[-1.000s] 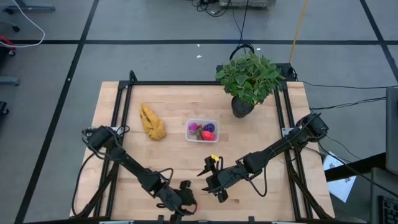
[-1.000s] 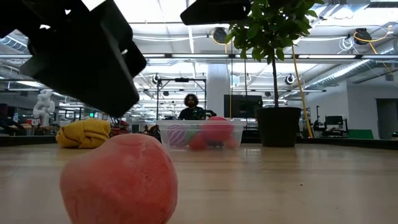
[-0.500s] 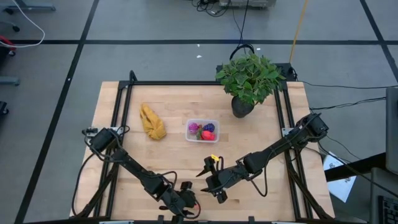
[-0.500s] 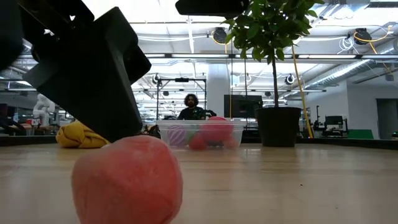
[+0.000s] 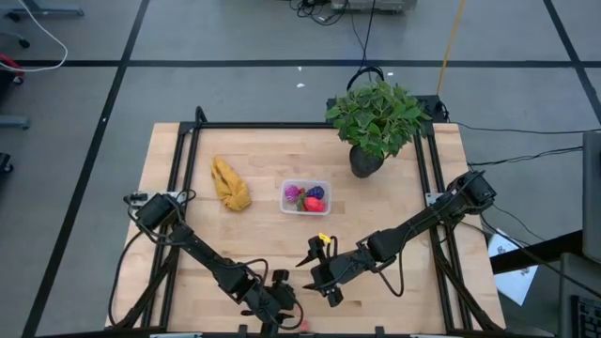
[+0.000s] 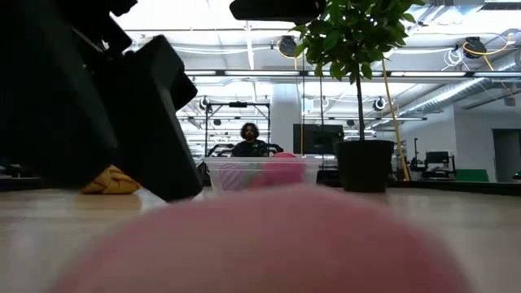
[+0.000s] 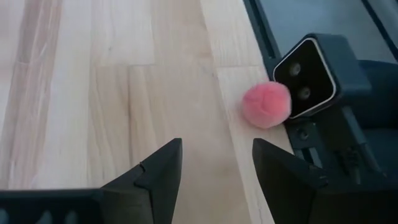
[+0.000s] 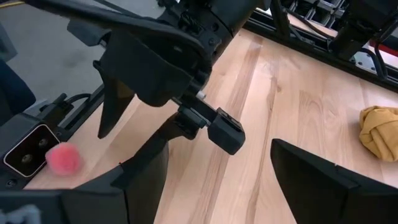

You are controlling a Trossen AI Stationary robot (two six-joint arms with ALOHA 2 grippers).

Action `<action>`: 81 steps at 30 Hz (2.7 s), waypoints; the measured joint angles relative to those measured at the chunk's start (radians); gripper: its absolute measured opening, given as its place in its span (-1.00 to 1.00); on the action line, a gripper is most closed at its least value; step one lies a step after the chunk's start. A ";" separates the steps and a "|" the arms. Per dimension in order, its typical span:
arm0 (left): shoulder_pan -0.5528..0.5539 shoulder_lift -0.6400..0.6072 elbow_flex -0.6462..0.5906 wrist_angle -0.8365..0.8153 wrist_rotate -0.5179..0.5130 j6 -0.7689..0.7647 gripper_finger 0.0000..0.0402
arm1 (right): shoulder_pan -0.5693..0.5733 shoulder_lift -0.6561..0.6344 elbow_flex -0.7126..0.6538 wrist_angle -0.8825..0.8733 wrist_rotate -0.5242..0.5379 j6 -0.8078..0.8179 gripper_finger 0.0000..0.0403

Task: Pick and placing Produce into tupperware
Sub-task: Put the pink peach into the transparent bin

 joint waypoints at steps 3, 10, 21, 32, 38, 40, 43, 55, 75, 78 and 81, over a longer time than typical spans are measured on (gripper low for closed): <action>0.001 0.000 0.000 -0.012 0.000 -0.001 0.01 | 0.000 0.000 0.000 0.000 0.000 0.000 0.36; 0.001 0.000 0.000 -0.036 0.000 -0.005 0.01 | 0.000 0.000 0.000 -0.008 0.000 0.000 0.36; 0.000 -0.002 0.000 -0.067 0.054 -0.034 0.01 | -0.004 0.000 0.000 -0.046 0.000 0.015 0.36; -0.001 -0.002 0.000 -0.026 0.083 0.036 0.01 | -0.005 0.000 0.000 -0.046 -0.001 0.022 0.36; -0.001 -0.002 0.000 -0.007 0.098 0.113 0.01 | -0.005 0.000 0.000 -0.046 -0.001 0.022 0.36; -0.001 -0.003 0.000 0.008 0.097 0.151 0.01 | -0.005 0.000 0.000 -0.046 -0.001 0.016 0.36; 0.001 -0.002 0.000 0.035 0.091 0.231 0.01 | -0.005 -0.003 0.000 -0.048 0.000 -0.009 0.36; 0.030 0.003 0.000 0.024 0.093 0.385 0.01 | 0.001 -0.119 0.000 -0.038 0.286 -0.078 0.36; 0.065 0.015 -0.001 0.050 0.244 0.654 0.01 | -0.043 -0.173 0.000 0.081 0.285 -0.001 0.36; 0.072 0.032 -0.002 0.067 0.249 0.667 0.01 | -0.040 -0.173 0.000 0.081 0.284 -0.002 0.36; 0.086 0.038 0.000 0.091 0.268 0.678 0.01 | -0.040 -0.173 0.000 0.080 0.284 -0.001 0.36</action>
